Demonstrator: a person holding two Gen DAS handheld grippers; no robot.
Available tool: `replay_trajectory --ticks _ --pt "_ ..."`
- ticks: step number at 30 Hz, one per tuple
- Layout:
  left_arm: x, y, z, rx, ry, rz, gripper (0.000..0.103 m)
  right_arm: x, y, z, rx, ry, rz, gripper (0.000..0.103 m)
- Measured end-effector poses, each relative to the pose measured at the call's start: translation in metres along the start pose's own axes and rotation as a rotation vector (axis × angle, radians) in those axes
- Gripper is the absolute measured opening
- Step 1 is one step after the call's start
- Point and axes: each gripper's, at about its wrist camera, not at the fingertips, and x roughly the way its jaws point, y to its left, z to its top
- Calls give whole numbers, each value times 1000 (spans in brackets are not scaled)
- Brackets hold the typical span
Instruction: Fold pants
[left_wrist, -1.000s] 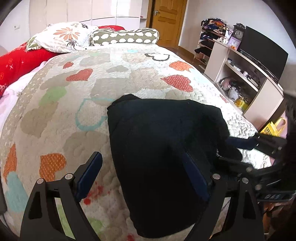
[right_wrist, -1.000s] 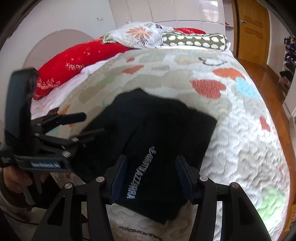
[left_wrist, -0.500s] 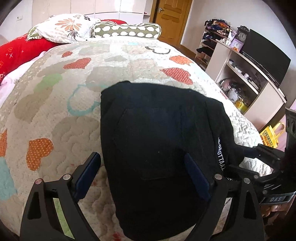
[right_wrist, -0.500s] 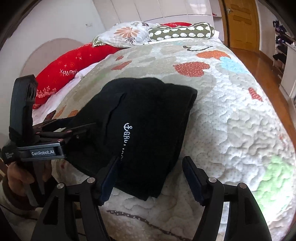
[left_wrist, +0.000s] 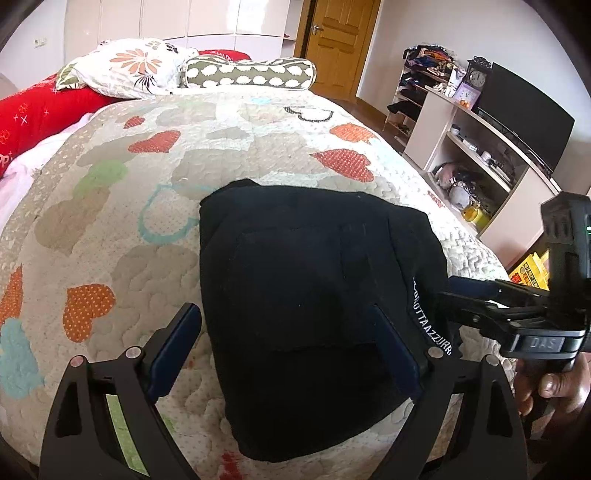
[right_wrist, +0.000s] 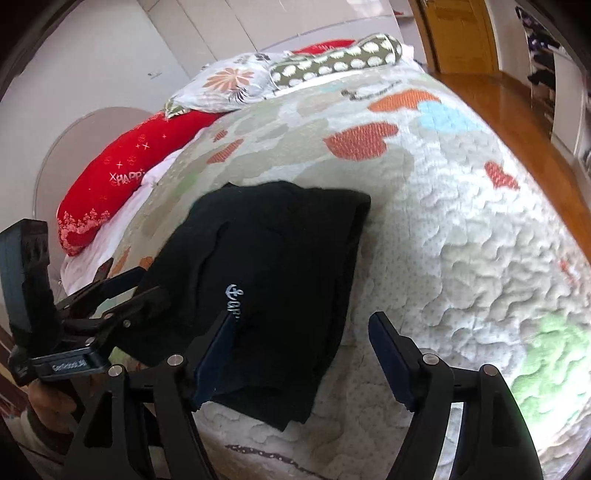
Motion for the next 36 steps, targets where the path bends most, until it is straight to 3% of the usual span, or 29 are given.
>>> replay_trajectory --ticks 2,6,10,16,18,20,21,23,24,26,27,28,30,36 --pt "5 0 -1 -9 17 -16 93 4 -3 0 18 -5 23 83" --pt "16 -4 -7 -3 11 -25 103 11 -8 3 38 -19 55 84" --pt "18 3 -5 -33 37 -68 103 15 -12 7 36 -41 84 86" --pt "25 40 3 -189 60 -108 103 24 -14 14 47 -91 149 94" --pt "34 47 3 -228 83 -151 103 28 -8 17 17 -88 157 91" --pt "37 45 3 -215 74 -162 103 32 -3 19 12 -72 175 64" --pt "38 43 4 -205 73 -169 103 32 -1 20 15 -73 175 62" --pt "38 39 6 -185 74 -199 91 28 2 22 17 -84 179 50" --pt "35 38 7 -176 70 -209 71 23 4 25 13 -94 191 46" --pt "27 38 14 -158 62 -213 55 12 10 35 6 -118 223 35" --pt "22 40 18 -147 56 -216 42 8 13 38 -2 -125 233 34" --pt "17 42 24 -141 48 -221 36 6 18 44 -14 -132 238 34" --pt "7 49 36 -133 17 -224 34 8 31 58 -40 -144 235 34" --pt "-13 80 74 -116 -73 -138 32 35 62 107 -62 -166 257 34"
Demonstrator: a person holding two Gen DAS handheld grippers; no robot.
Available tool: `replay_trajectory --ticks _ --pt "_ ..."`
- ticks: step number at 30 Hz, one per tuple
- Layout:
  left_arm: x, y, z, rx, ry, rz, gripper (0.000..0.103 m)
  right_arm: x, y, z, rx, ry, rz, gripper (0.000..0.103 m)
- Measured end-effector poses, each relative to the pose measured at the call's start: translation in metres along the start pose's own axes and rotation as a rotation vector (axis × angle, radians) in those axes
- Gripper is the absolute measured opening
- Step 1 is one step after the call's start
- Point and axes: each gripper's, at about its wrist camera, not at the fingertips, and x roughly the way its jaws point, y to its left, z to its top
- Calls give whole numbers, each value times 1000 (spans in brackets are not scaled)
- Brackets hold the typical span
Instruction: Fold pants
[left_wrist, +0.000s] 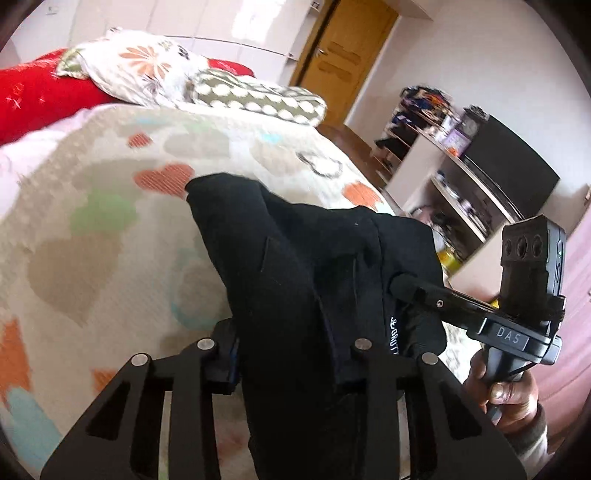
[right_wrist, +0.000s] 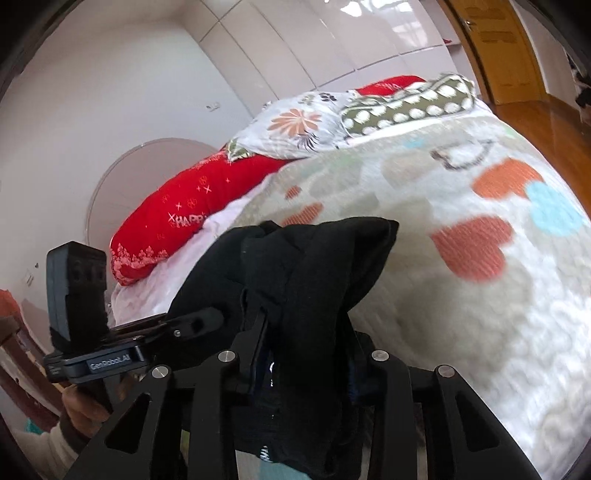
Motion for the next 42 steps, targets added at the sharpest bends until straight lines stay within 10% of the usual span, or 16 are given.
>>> replay_trajectory --ticks 6,10,17,29,42 --pt "37 55 22 -48 46 127 33 83 -17 24 44 104 -95 37" --pt "58 82 8 -118 114 176 54 93 -18 20 22 131 -161 44" --pt "21 67 6 -72 28 294 66 60 17 38 -100 72 -140 42" --pt "53 48 -2 -8 49 340 74 141 12 37 -171 198 -228 40" --pt "43 45 -7 -21 38 349 78 77 25 5 -217 193 -255 47"
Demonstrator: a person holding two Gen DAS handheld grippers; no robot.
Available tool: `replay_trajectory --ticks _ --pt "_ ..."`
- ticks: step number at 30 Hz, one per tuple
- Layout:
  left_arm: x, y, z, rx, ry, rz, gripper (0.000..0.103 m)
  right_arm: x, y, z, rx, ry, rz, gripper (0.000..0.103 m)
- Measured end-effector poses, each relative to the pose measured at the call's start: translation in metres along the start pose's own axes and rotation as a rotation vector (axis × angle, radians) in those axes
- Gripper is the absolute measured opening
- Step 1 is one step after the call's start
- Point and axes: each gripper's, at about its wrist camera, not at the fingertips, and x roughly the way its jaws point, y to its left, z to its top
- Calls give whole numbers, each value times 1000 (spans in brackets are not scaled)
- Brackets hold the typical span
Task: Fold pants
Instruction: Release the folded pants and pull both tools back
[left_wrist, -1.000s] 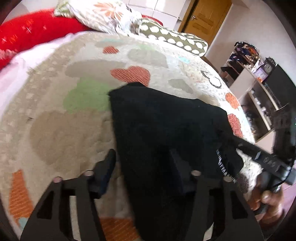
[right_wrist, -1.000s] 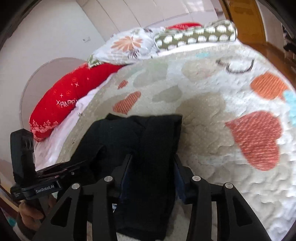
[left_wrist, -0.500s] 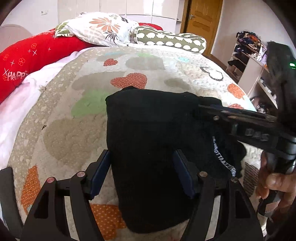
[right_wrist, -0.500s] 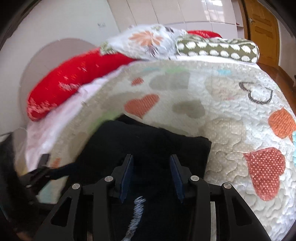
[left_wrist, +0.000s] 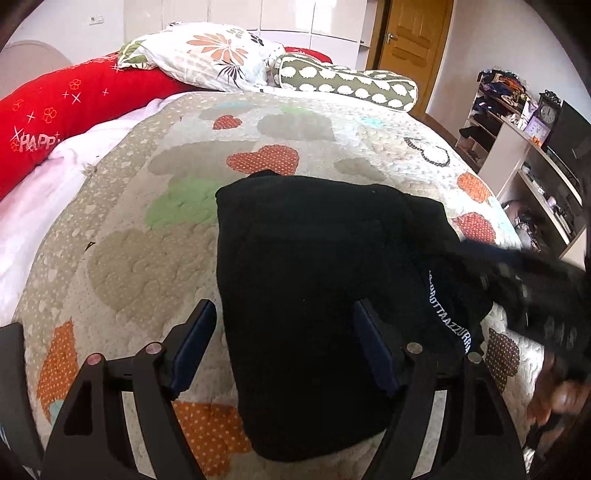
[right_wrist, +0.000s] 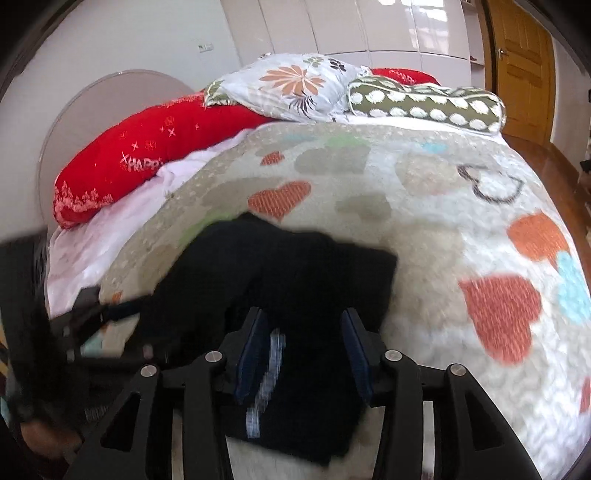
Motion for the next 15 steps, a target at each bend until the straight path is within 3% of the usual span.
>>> replay_trajectory --ticks 2,3,6,10,12,15 --pt "0 0 -3 -7 -4 1 78 9 -2 -14 -4 29 -43 51" --pt "1 0 -4 -17 -5 -5 78 12 -3 -18 3 25 -54 58" --pt "-3 0 -7 -30 -19 0 78 8 -10 -20 56 24 -29 60" --pt "-19 -4 -10 -10 -65 21 78 -18 -4 -20 51 -62 -18 63" --pt "-26 -5 -11 -6 -76 28 78 -27 2 -21 47 -95 -28 74" --pt "-37 -7 -13 -7 -101 42 78 -34 15 -23 18 -120 -66 80"
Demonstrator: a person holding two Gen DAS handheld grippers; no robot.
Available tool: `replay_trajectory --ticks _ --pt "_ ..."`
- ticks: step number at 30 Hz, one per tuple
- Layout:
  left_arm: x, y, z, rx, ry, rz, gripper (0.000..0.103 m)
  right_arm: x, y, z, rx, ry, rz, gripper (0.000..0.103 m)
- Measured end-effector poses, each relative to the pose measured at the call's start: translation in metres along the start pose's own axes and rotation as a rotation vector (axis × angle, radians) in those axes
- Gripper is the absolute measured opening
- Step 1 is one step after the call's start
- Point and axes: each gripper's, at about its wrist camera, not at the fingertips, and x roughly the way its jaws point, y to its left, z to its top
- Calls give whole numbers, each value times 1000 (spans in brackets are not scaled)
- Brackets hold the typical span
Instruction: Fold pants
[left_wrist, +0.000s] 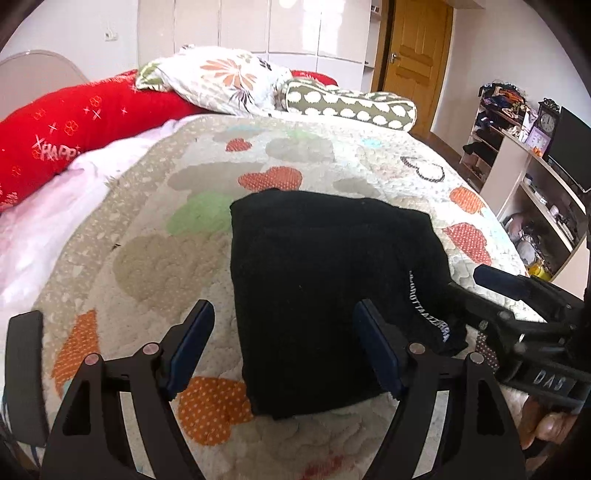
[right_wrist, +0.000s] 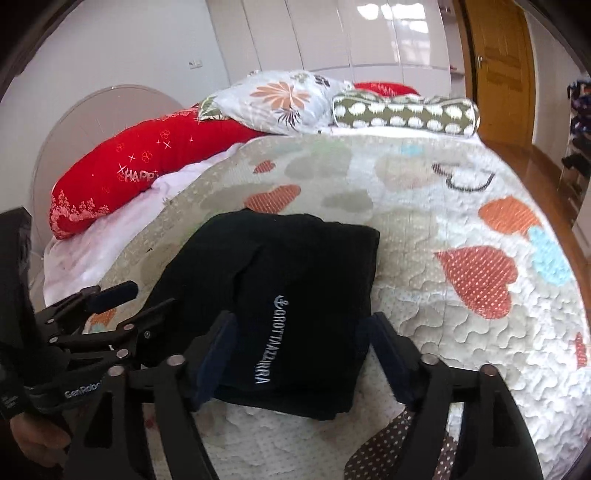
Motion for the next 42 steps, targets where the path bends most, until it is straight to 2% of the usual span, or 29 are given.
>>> replay_trajectory --ticks 3,6,18,42 --pt "-13 -1 -2 7 -26 29 83 -7 8 0 -1 -25 -8 82" --pt "-24 0 -5 15 -56 68 84 -13 9 0 17 -40 -24 83" --pt "-53 4 -11 11 -112 80 84 -31 19 -6 18 -44 -11 83" --pt "-51 -3 -17 30 -103 86 84 -34 17 -16 14 -26 -19 83"
